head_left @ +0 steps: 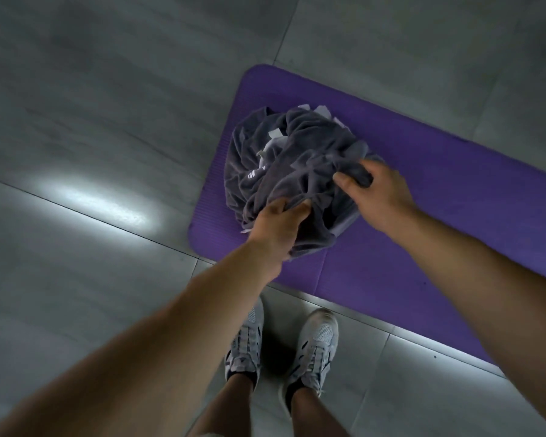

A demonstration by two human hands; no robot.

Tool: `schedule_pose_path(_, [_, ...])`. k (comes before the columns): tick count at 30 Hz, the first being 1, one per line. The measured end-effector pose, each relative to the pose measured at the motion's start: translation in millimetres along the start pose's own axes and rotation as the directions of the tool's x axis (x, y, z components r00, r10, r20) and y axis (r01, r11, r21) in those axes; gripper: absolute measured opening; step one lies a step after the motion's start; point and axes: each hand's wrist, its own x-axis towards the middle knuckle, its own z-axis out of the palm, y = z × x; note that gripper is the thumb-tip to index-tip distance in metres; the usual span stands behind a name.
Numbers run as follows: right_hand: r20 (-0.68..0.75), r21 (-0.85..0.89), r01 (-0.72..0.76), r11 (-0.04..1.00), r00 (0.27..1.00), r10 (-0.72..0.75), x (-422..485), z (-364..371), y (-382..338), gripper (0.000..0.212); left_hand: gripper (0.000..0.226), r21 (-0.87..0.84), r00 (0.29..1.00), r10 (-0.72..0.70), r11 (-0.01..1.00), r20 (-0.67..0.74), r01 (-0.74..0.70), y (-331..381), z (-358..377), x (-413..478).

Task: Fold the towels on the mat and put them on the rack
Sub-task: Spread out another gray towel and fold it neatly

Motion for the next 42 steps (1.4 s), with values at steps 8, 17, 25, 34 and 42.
schedule_pose_path(8, [-0.112,0.193,-0.087,0.977,0.988,0.111,-115,-73,-47,0.027,0.017,-0.252,0.998,0.039,0.967,0.044,-0.027,32,21,-110])
schedule_pose_path(17, [-0.142,0.265,-0.052,0.963,0.986,0.092,-193,-161,-34,0.011,0.029,0.132,0.969,0.226,0.962,0.1,-0.238,65,89,-176])
schedule_pose_path(25, [-0.133,0.231,-0.025,0.973,0.99,0.057,-220,-236,94,0.03,0.028,0.481,0.929,0.332,0.795,0.165,-0.37,20,234,-180])
schedule_pose_path(34, [-0.045,0.187,0.077,0.979,0.997,-0.069,-238,-346,334,0.028,0.035,0.561,0.898,0.436,0.728,0.065,-0.394,-90,455,-156])
schedule_pose_path(42, [-0.165,-0.081,0.081,0.993,0.982,-0.094,-223,-391,527,0.041,0.035,0.607,0.859,0.482,0.636,0.169,-0.476,-182,599,-90])
